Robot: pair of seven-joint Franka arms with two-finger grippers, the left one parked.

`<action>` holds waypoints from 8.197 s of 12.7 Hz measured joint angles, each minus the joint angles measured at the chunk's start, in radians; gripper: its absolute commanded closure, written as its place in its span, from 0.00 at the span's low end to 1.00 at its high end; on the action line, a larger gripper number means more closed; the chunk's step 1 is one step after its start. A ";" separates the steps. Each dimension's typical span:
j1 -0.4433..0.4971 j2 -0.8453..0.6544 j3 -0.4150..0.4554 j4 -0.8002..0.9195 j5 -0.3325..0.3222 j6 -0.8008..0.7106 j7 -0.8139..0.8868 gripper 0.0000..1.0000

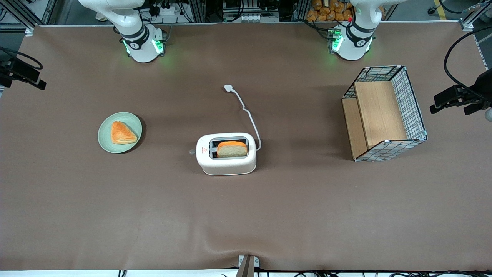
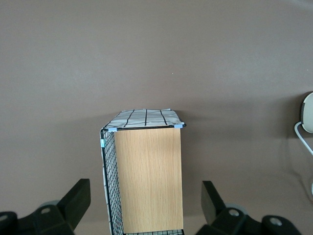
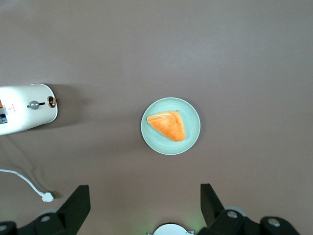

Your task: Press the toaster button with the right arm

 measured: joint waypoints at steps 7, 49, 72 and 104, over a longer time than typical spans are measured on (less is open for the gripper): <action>0.016 0.001 0.003 0.000 0.000 0.000 0.002 0.00; 0.186 0.555 0.009 -0.059 0.753 0.204 0.008 0.25; 0.223 0.664 0.006 -0.056 0.848 0.383 -0.208 1.00; 0.232 0.740 0.008 -0.122 0.864 0.479 -0.373 1.00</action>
